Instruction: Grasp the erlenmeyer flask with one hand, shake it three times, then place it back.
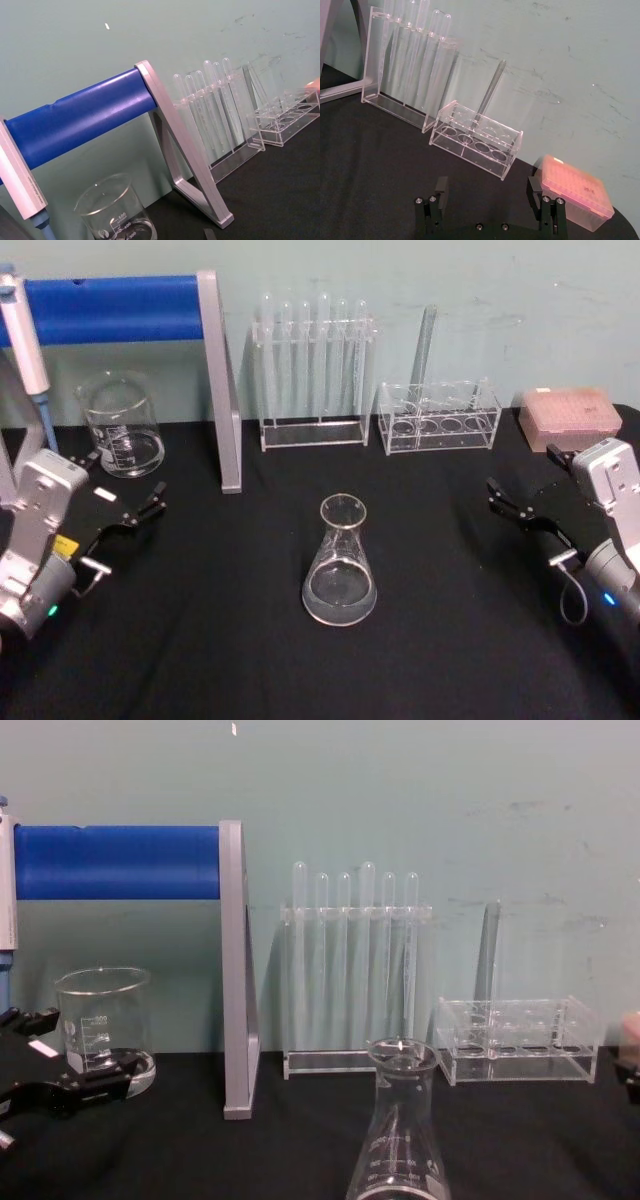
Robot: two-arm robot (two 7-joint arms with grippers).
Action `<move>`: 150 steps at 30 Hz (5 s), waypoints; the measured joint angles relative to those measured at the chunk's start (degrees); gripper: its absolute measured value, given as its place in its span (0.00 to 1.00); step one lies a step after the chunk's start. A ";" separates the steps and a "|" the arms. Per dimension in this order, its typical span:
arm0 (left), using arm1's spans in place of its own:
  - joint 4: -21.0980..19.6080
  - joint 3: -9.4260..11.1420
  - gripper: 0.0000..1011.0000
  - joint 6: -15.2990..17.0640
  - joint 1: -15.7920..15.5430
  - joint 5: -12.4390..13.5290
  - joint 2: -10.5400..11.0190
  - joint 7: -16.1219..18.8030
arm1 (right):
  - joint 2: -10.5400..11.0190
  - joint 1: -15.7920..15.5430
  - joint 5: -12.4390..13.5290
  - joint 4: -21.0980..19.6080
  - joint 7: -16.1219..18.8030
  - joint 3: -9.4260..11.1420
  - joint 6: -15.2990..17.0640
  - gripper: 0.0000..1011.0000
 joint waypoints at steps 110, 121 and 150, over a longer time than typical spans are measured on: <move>0.00 0.00 0.99 0.00 0.00 0.00 0.00 0.00 | -8.16 3.19 12.15 1.43 38.64 -2.48 0.09 0.99; 0.00 0.00 0.99 0.00 0.00 0.00 0.00 0.00 | -9.71 4.69 12.14 2.99 38.92 -3.19 0.21 0.99; 0.00 0.00 0.99 0.00 0.00 0.00 0.00 0.00 | -9.94 4.90 11.60 2.81 38.25 -3.56 0.49 0.99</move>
